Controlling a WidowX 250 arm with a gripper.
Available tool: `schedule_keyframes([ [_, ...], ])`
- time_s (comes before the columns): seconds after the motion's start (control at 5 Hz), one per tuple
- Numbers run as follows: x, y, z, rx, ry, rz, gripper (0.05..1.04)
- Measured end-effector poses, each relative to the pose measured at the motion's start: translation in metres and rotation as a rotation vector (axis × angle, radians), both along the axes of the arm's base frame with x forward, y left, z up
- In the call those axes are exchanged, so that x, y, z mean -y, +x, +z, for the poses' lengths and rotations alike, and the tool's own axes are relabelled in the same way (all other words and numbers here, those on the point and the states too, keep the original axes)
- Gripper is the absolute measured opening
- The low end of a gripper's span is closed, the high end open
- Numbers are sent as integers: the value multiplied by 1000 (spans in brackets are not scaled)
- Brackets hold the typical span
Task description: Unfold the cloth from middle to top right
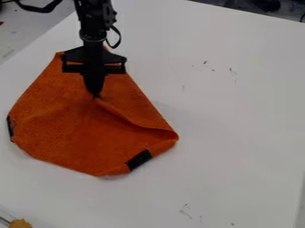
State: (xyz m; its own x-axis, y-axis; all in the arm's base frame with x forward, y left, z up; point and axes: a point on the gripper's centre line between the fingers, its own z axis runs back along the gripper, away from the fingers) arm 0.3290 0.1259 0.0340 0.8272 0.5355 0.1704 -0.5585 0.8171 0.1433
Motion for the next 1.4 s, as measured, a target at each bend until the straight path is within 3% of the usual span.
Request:
schedule_keyframes([
  [0.2,13,26,24,41,18,-21,66],
  [0.4,31,54,31,58,12,-53,66],
  [1.0,67,100,9,40,-80,-194,66],
  [1.4,80,119,-2,48,-106,-256,66],
])
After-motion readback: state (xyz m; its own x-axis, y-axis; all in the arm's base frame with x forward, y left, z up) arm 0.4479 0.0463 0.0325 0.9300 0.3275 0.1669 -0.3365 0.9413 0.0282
